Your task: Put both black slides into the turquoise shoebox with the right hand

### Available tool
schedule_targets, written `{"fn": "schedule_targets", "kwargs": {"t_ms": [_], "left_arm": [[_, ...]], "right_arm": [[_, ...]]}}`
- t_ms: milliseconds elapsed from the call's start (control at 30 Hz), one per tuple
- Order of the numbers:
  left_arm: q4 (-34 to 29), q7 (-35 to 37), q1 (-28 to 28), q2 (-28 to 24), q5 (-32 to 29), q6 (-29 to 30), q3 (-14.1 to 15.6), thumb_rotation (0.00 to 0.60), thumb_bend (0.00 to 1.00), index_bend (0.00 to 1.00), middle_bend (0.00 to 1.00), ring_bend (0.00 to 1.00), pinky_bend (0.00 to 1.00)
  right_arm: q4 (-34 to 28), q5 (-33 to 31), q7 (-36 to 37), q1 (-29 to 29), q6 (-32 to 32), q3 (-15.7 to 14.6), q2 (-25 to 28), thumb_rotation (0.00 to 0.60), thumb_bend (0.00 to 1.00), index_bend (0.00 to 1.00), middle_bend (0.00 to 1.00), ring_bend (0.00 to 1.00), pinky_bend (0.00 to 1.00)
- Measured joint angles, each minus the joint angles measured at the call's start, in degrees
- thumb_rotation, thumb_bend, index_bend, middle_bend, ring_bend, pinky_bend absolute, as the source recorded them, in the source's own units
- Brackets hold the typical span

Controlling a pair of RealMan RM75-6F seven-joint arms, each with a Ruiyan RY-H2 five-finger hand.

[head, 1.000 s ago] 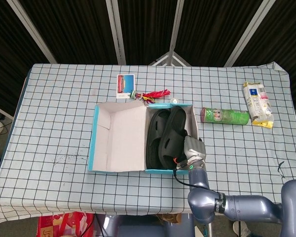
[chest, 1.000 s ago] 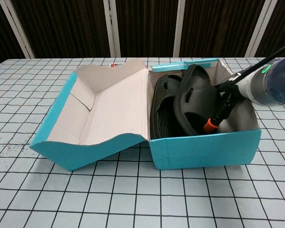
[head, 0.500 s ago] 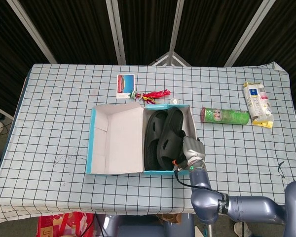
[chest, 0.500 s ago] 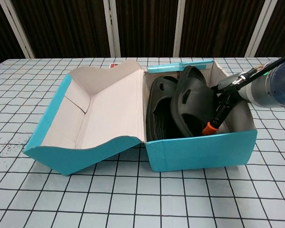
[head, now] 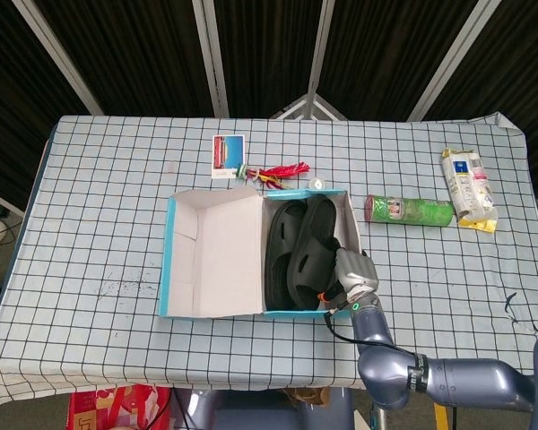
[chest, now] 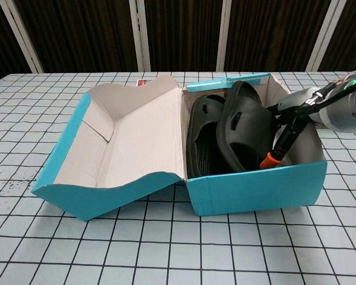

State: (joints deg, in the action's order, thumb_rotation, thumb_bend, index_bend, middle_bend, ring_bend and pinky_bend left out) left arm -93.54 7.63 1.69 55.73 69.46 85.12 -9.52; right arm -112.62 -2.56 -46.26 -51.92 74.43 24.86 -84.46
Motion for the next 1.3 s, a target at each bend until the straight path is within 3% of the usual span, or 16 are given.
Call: {"fn": "schedule_targets", "kwargs": {"t_ms": [400, 733, 833, 933, 1033, 1167, 1300], "left_arm": [[-0.05, -0.13, -0.14, -0.02, 0.04, -0.3, 0.09, 0.6, 0.37, 0.09, 0.0, 0.0, 0.09], [-0.14, -0.33, -0.1, 0.0, -0.21, -0.19, 0.04, 0.6, 0.37, 0.09, 0.0, 0.0, 0.09], [-0.15, -0.52, -0.23, 0.03, -0.18, -0.37, 0.07, 0.6, 0.37, 0.09, 0.0, 0.0, 0.09], [-0.3, -0.66, -0.24, 0.05, 0.01, -0.29, 0.15, 0.6, 0.37, 0.09, 0.0, 0.0, 0.09], [-0.48, -0.66, -0.07, 0.03, 0.17, 0.13, 0.19, 0.6, 0.37, 0.09, 0.0, 0.0, 0.09], [-0.53, -0.42, 0.13, -0.06, 0.08, 0.41, 0.13, 0.6, 0.37, 0.09, 0.0, 0.0, 0.09], [-0.4, -0.28, 0.06, -0.12, -0.03, 0.11, 0.11, 0.6, 0.37, 0.09, 0.0, 0.0, 0.09]], "right_arm": [[-7.92, 2.82, 6.71, 3.65, -3.44, 0.52, 7.53, 0.6, 0.05, 0.0, 0.0, 0.11, 0.08], [-8.87, 0.7, 8.61, 3.33, -3.96, 1.04, 12.33, 0.6, 0.05, 0.0, 0.02, 0.14, 0.09], [-9.19, 0.85, 9.59, 3.21, -3.34, 1.51, 13.16, 0.6, 0.11, 0.1, 0.17, 0.25, 0.18], [-9.37, 3.62, 11.84, 3.44, -1.78, 1.97, 13.0, 0.6, 0.39, 0.32, 0.33, 0.4, 0.36], [-9.05, 8.0, 14.29, 3.54, 2.07, 2.19, 11.53, 0.6, 0.52, 0.5, 0.39, 0.47, 0.54], [-7.49, 13.98, 16.28, 3.15, 7.96, 1.92, 7.86, 0.6, 0.61, 0.56, 0.43, 0.53, 0.68], [-4.94, 16.39, 16.25, 2.02, 10.7, 1.51, 4.49, 0.6, 0.63, 0.59, 0.48, 0.59, 0.74]]}}
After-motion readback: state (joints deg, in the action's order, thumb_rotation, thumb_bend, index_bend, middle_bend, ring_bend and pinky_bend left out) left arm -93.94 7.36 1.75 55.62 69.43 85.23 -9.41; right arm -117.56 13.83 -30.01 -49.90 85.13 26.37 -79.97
